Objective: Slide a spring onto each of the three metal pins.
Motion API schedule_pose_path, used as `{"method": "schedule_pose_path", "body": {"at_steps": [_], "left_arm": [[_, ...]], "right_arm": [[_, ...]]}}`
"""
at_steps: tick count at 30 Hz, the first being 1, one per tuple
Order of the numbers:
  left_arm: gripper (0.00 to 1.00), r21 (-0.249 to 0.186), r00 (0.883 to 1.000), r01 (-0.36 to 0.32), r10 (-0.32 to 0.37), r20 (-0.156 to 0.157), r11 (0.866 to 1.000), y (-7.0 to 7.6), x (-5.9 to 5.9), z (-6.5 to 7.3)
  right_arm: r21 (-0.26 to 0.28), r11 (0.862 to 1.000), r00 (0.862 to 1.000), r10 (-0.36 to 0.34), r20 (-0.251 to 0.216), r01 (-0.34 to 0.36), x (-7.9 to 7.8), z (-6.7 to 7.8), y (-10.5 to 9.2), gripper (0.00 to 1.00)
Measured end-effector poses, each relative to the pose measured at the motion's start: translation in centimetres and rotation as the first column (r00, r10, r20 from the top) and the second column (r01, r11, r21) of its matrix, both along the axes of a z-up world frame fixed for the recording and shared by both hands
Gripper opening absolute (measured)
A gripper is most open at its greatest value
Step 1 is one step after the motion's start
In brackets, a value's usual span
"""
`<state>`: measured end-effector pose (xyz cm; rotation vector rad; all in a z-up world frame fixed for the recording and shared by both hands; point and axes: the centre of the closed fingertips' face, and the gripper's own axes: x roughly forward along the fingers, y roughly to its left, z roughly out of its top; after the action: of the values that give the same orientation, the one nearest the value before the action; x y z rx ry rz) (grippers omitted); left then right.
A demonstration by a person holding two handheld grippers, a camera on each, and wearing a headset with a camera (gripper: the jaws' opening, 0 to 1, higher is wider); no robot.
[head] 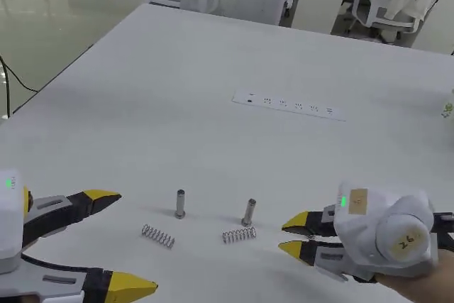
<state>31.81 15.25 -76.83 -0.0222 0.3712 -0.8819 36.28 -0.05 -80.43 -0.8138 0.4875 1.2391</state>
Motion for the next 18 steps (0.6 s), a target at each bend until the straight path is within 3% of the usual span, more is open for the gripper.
{"method": "schedule_pose_path", "body": {"at_steps": [18], "left_arm": [[0.88, 0.000, 1.000, -0.003, 0.003, -0.004, 1.000, 0.1, -0.2, -0.3]], "right_arm": [[-0.016, 0.998, 0.998, 0.068, -0.005, -0.068, 0.6, -0.3, 2.9, 0.11]]}}
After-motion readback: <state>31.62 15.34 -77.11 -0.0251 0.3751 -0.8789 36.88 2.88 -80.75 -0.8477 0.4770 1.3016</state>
